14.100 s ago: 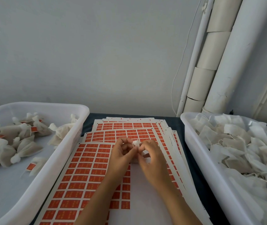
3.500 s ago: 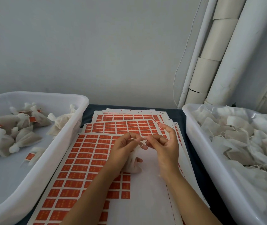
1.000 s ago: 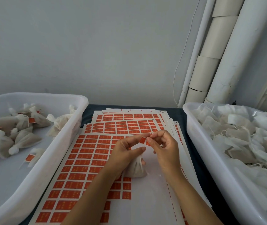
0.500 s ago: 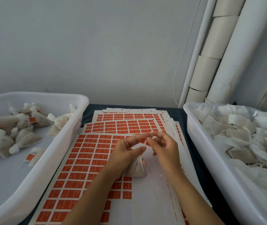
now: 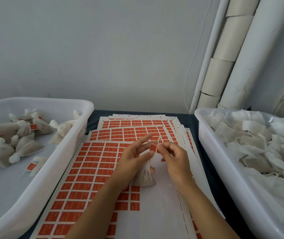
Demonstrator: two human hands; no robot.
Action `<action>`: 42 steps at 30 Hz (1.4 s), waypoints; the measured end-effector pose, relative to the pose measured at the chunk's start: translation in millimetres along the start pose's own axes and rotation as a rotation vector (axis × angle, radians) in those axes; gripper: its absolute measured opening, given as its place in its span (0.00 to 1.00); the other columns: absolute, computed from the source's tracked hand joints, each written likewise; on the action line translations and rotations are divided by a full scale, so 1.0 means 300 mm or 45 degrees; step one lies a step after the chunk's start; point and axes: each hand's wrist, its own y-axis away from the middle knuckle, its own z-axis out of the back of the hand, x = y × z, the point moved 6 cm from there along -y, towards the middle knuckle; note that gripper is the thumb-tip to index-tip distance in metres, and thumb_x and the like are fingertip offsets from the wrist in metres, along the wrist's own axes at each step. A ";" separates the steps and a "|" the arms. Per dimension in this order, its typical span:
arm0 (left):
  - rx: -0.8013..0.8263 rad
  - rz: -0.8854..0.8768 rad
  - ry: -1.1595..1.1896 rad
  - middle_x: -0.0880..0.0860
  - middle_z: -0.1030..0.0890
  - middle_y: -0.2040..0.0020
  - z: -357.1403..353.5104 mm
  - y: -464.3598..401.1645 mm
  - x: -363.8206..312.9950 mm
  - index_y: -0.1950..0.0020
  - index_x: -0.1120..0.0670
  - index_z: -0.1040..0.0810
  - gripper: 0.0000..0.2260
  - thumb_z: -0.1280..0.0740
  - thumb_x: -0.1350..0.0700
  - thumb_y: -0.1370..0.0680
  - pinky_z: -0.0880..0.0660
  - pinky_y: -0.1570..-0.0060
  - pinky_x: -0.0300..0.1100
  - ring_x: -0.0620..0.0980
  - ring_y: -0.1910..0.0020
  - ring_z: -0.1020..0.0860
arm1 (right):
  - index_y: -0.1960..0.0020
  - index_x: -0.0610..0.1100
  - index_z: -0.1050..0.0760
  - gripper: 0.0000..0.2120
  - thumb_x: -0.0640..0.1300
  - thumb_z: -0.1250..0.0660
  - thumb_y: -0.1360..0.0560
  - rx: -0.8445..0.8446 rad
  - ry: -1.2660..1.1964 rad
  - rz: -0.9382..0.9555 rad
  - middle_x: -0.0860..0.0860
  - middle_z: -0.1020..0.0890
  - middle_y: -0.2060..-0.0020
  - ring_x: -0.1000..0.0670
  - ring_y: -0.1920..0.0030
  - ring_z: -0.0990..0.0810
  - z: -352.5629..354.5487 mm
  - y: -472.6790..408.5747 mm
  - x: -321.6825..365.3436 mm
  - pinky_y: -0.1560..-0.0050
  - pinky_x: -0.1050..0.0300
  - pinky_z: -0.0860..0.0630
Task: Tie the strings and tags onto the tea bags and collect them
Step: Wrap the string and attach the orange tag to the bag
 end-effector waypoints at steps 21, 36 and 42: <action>0.171 0.348 0.365 0.54 0.21 0.67 -0.018 0.003 0.033 0.59 0.57 0.20 0.09 0.32 0.52 0.28 0.21 0.63 0.42 0.48 0.71 0.22 | 0.48 0.57 0.24 0.08 0.46 0.35 0.25 0.281 -0.231 -0.088 0.66 0.22 0.49 0.57 0.42 0.26 -0.045 0.006 -0.011 0.42 0.58 0.29; -0.057 0.319 0.230 0.52 0.21 0.69 0.022 -0.002 0.040 0.59 0.57 0.23 0.06 0.35 0.60 0.22 0.23 0.66 0.40 0.47 0.72 0.23 | 0.52 0.52 0.24 0.11 0.41 0.28 0.30 0.115 0.212 0.437 0.58 0.24 0.47 0.60 0.44 0.26 0.025 0.002 0.078 0.47 0.69 0.26; -0.045 0.333 0.208 0.52 0.21 0.69 0.018 0.000 0.039 0.58 0.57 0.23 0.06 0.36 0.60 0.22 0.22 0.66 0.40 0.47 0.72 0.23 | 0.58 0.53 0.24 0.06 0.51 0.31 0.34 0.132 0.245 0.494 0.57 0.24 0.50 0.56 0.45 0.25 0.026 0.010 0.095 0.47 0.67 0.26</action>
